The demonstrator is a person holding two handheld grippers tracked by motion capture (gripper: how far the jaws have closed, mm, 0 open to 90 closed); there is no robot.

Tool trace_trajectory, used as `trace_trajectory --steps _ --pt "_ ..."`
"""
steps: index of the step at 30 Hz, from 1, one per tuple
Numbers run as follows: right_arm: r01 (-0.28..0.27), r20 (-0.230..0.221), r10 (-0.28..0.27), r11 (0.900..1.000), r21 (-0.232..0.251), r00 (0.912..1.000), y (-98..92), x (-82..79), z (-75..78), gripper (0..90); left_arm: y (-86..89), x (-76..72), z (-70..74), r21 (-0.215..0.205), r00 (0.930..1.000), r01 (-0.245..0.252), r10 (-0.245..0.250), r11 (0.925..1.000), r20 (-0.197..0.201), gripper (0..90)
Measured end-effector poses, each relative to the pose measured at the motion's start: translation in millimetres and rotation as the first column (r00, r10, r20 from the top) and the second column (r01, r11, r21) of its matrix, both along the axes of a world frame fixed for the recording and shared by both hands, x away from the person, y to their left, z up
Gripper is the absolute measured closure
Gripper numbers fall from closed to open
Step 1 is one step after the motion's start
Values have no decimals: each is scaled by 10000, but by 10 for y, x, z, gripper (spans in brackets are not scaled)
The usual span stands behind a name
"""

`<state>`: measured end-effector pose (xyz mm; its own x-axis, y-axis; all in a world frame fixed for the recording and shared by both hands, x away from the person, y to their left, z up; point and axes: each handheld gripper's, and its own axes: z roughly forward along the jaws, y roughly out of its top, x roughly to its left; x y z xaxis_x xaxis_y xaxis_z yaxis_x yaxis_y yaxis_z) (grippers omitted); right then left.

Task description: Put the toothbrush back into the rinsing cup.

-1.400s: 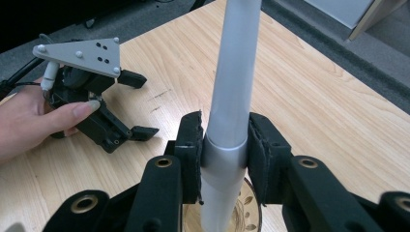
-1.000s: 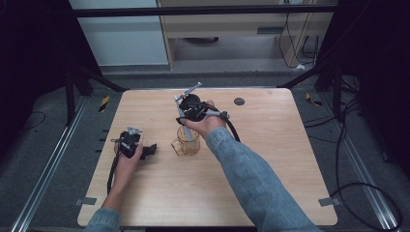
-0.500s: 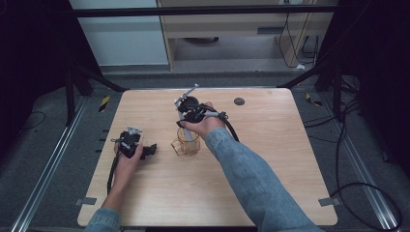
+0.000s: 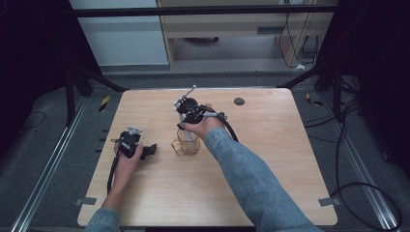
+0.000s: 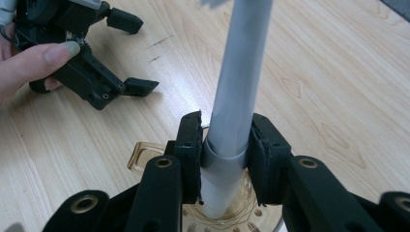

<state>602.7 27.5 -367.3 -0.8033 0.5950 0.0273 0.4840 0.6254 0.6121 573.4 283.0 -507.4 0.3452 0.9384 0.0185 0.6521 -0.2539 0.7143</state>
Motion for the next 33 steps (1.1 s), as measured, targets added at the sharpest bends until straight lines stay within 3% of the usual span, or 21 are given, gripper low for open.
trace_trajectory --steps 33 --pt "-17 177 6 9977 672 9998 128 79 -108 673 -3 2 -1 -25 10000 -9 9 10000 -1 0"
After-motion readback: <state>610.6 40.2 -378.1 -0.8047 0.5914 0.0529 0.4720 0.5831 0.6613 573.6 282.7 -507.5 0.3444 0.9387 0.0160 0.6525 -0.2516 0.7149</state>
